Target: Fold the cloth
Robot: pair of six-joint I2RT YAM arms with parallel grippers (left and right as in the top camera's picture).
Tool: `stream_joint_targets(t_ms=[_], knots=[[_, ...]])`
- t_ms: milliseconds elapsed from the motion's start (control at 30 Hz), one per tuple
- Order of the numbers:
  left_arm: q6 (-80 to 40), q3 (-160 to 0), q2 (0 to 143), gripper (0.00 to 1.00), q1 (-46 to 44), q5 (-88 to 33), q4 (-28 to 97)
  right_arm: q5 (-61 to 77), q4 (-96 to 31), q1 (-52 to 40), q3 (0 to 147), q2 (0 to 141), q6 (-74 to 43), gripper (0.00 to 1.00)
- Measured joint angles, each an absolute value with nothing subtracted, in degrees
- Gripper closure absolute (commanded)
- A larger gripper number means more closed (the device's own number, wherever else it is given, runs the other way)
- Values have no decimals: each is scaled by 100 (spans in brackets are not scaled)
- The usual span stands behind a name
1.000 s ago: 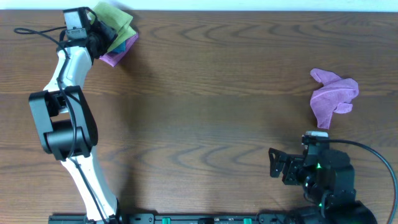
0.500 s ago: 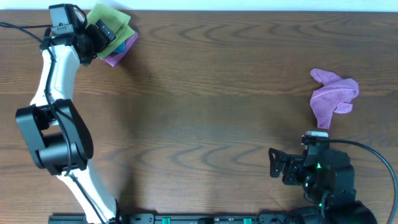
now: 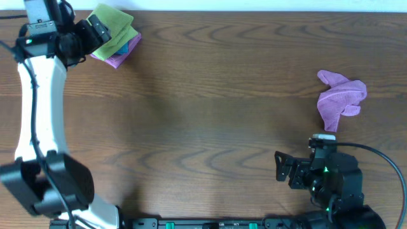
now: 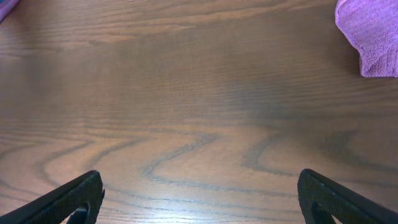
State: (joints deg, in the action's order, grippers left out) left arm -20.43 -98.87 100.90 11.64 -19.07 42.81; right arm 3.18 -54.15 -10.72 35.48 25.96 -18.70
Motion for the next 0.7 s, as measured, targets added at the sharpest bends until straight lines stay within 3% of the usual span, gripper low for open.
stream_joint_targets(t_ms=[700], knots=[[-460,-9904,7430,5,1164,-1761,6947,318,-5415,-1072,3548,2596,-1870,1]])
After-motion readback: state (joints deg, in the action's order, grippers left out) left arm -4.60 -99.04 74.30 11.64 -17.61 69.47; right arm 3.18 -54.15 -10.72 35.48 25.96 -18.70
